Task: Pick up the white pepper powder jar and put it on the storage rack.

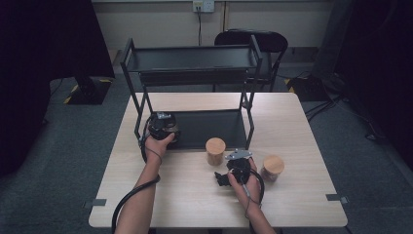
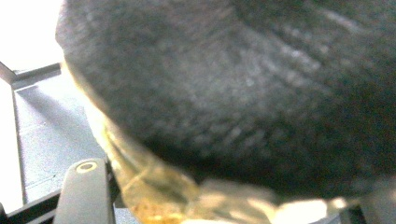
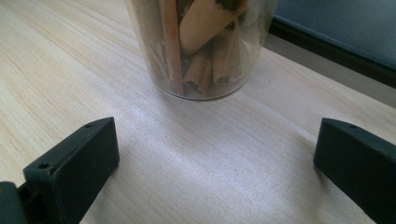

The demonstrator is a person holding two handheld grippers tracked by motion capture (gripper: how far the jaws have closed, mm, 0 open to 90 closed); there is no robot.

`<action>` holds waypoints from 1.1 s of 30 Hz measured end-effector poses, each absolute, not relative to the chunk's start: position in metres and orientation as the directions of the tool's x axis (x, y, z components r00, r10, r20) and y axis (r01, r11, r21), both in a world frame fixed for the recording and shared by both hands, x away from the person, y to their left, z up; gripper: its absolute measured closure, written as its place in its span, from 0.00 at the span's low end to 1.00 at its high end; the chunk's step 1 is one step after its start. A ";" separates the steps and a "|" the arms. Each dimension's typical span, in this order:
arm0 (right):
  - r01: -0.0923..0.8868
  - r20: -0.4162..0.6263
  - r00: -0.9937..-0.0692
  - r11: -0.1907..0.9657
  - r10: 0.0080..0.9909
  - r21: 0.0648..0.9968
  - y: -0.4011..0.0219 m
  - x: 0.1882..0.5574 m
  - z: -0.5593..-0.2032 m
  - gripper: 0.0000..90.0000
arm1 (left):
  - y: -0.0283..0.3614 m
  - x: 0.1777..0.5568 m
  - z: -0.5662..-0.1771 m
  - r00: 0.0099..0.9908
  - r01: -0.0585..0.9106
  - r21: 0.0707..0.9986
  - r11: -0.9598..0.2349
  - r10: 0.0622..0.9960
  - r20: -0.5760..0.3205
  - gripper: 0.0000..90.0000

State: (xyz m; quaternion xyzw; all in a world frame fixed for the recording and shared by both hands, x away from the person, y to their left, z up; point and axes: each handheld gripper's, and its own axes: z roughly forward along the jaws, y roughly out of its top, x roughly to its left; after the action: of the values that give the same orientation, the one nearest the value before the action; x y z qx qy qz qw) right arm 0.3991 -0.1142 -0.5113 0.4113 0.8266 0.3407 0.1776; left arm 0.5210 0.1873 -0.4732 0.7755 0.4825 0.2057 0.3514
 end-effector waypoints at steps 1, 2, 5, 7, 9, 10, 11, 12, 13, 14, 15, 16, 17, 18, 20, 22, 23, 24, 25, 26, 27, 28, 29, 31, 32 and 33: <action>0.559 -0.014 -0.599 0.430 0.801 0.709 -0.114 0.399 -0.511 0.00 | 0.188 0.521 -0.474 0.447 0.606 0.743 -0.285 0.895 -0.021 0.35; 0.559 -0.014 -0.599 0.430 0.801 0.709 -0.114 0.399 -0.511 0.00 | 0.188 0.522 -0.474 0.443 0.608 0.743 -0.282 0.896 -0.022 0.35; 0.559 -0.013 -0.599 0.430 0.801 0.709 -0.114 0.399 -0.511 0.00 | 0.188 0.523 -0.475 0.441 0.608 0.741 -0.284 0.898 -0.018 0.35; 0.559 -0.013 -0.599 0.430 0.801 0.709 -0.114 0.399 -0.511 0.00 | 0.188 0.524 -0.475 0.439 0.608 0.741 -0.284 0.899 -0.016 0.35; 0.559 -0.014 -0.599 0.430 0.801 0.709 -0.114 0.399 -0.511 0.00 | 0.187 0.525 -0.476 0.437 0.608 0.743 -0.281 0.899 -0.017 0.35; 0.559 -0.013 -0.599 0.430 0.801 0.709 -0.114 0.399 -0.511 0.00 | 0.187 0.525 -0.476 0.439 0.607 0.742 -0.283 0.898 -0.016 0.35; 0.559 -0.013 -0.599 0.430 0.801 0.709 -0.114 0.399 -0.511 0.00 | 0.187 0.525 -0.476 0.438 0.607 0.743 -0.283 0.899 -0.016 0.35; 0.559 -0.013 -0.599 0.430 0.801 0.709 -0.114 0.399 -0.511 0.00 | 0.187 0.526 -0.476 0.438 0.606 0.743 -0.283 0.899 -0.016 0.35; 0.559 -0.013 -0.599 0.430 0.801 0.709 -0.114 0.399 -0.511 0.00 | 0.186 0.526 -0.476 0.437 0.607 0.744 -0.280 0.900 -0.018 0.35; 0.559 -0.013 -0.599 0.430 0.801 0.709 -0.114 0.399 -0.511 0.00 | 0.186 0.526 -0.477 0.435 0.606 0.745 -0.279 0.900 -0.017 0.35; 0.559 -0.013 -0.599 0.430 0.801 0.709 -0.114 0.399 -0.511 0.00 | 0.185 0.526 -0.477 0.433 0.605 0.746 -0.277 0.901 -0.017 0.35; 0.559 -0.013 -0.599 0.430 0.801 0.709 -0.114 0.399 -0.511 0.00 | 0.185 0.526 -0.477 0.432 0.606 0.746 -0.275 0.902 -0.019 0.35; 0.559 -0.013 -0.599 0.430 0.801 0.709 -0.114 0.399 -0.511 0.00 | 0.185 0.526 -0.477 0.431 0.607 0.746 -0.273 0.902 -0.020 0.35; 0.559 -0.013 -0.599 0.430 0.801 0.709 -0.114 0.399 -0.511 0.00 | 0.185 0.527 -0.477 0.429 0.610 0.745 -0.271 0.903 -0.023 0.35; 0.559 -0.013 -0.599 0.430 0.801 0.709 -0.114 0.399 -0.511 0.00 | 0.185 0.527 -0.476 0.426 0.614 0.743 -0.267 0.904 -0.027 0.34; 0.559 -0.013 -0.599 0.430 0.801 0.709 -0.114 0.399 -0.511 0.00 | 0.185 0.527 -0.476 0.424 0.619 0.739 -0.265 0.905 -0.030 0.34; 0.559 -0.013 -0.599 0.430 0.801 0.709 -0.114 0.399 -0.511 0.00 | 0.185 0.527 -0.476 0.425 0.621 0.738 -0.265 0.905 -0.033 0.34; 0.559 -0.013 -0.598 0.429 0.801 0.709 -0.114 0.399 -0.511 0.00 | 0.185 0.527 -0.476 0.424 0.624 0.736 -0.263 0.905 -0.036 0.33; 0.559 -0.013 -0.598 0.429 0.801 0.710 -0.114 0.399 -0.511 0.00 | 0.186 0.527 -0.476 0.420 0.625 0.736 -0.259 0.907 -0.038 0.32; 0.559 -0.013 -0.598 0.429 0.801 0.710 -0.114 0.399 -0.511 0.00 | 0.186 0.527 -0.475 0.414 0.627 0.737 -0.251 0.909 -0.042 0.30; 0.559 -0.013 -0.598 0.429 0.801 0.710 -0.114 0.399 -0.511 0.00 | 0.186 0.527 -0.475 0.414 0.627 0.738 -0.249 0.909 -0.045 0.28; 0.559 -0.013 -0.598 0.429 0.801 0.710 -0.114 0.399 -0.511 0.00 | 0.186 0.527 -0.475 0.415 0.628 0.735 -0.256 0.909 -0.038 0.28; 0.559 -0.013 -0.598 0.429 0.802 0.710 -0.114 0.399 -0.511 0.00 | 0.186 0.527 -0.475 0.416 0.632 0.730 -0.260 0.908 -0.037 0.24; 0.559 -0.013 -0.598 0.429 0.802 0.710 -0.114 0.399 -0.511 0.00 | 0.187 0.527 -0.475 0.405 0.641 0.727 -0.245 0.913 -0.050 0.18; 0.559 -0.013 -0.598 0.429 0.802 0.710 -0.114 0.399 -0.511 0.00 | 0.188 0.526 -0.476 0.399 0.646 0.726 -0.236 0.915 -0.058 0.15; 0.559 -0.013 -0.598 0.429 0.802 0.710 -0.114 0.399 -0.511 0.00 | 0.188 0.526 -0.476 0.395 0.650 0.723 -0.233 0.917 -0.060 0.13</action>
State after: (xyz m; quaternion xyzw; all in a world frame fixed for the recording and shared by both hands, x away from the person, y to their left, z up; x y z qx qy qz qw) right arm 0.3989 -0.1142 -0.5113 0.4117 0.8263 0.3408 0.1778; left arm 0.5259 0.1882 -0.4759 0.7611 0.5146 0.1935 0.3441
